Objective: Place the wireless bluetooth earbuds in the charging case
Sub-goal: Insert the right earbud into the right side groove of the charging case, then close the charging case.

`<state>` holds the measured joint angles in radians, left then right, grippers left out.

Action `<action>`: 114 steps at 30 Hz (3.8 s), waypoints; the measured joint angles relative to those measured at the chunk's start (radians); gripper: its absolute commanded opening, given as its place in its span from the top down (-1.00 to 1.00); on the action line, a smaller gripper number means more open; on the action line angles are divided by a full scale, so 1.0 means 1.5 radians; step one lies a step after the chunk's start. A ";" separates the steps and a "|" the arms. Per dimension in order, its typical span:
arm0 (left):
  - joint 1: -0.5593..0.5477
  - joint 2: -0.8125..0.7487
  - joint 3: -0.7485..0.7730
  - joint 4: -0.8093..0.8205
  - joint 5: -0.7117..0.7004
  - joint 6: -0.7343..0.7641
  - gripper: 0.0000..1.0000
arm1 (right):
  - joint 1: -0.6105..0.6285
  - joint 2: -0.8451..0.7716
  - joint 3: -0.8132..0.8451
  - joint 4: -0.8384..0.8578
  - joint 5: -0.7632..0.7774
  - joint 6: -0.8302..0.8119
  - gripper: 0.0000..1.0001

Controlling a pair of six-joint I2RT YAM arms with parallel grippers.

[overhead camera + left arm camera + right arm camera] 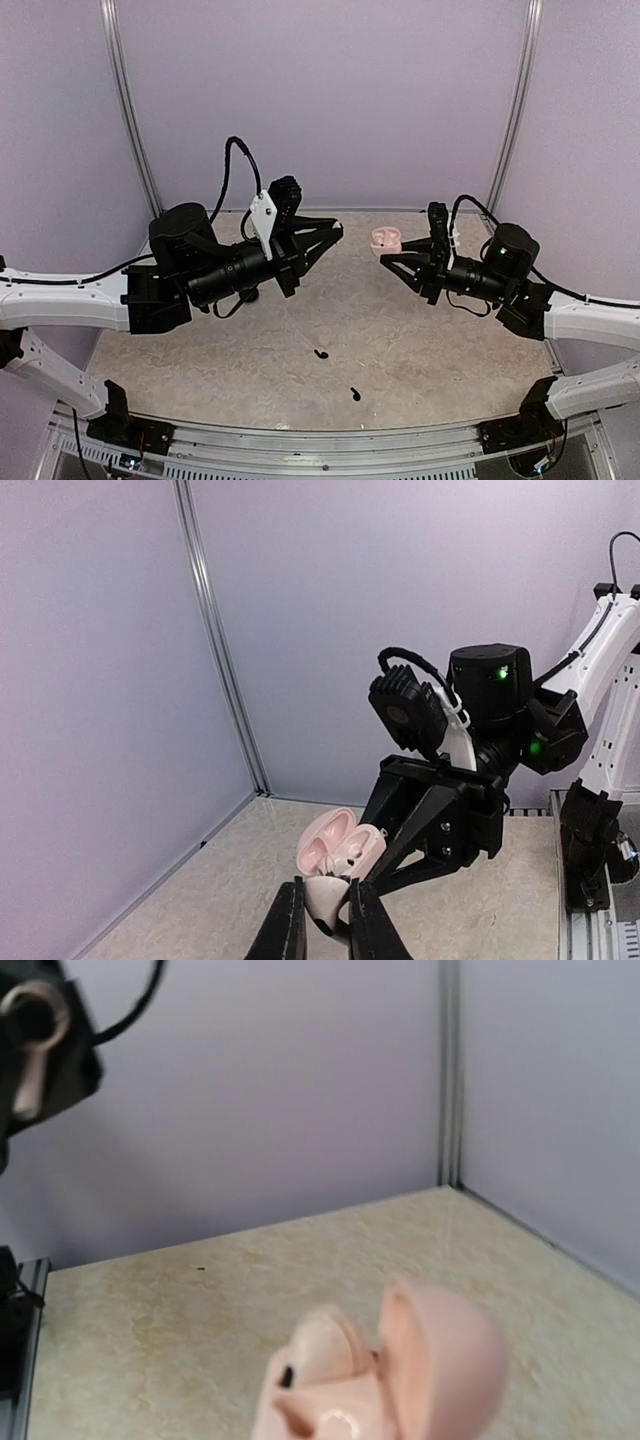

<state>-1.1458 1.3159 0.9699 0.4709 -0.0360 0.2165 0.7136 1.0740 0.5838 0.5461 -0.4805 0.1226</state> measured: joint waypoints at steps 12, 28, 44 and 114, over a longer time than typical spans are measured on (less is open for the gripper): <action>-0.053 0.054 0.001 0.046 -0.044 0.055 0.77 | 0.090 0.052 0.039 0.036 0.069 -0.101 1.00; -0.057 0.092 0.025 0.062 -0.104 0.069 0.77 | 0.131 0.060 0.052 0.028 0.148 -0.126 1.00; -0.057 0.110 0.036 0.061 -0.140 0.076 0.77 | 0.138 0.060 0.052 0.021 0.158 -0.126 1.00; -0.094 0.055 0.063 0.015 -0.155 0.123 -0.75 | 0.142 0.033 0.052 -0.010 0.180 -0.096 1.00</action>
<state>-1.2861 1.3983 1.0645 0.4934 -0.2691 0.4004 0.9272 1.1233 0.6621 0.5312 -0.2104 -0.0216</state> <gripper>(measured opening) 0.690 0.199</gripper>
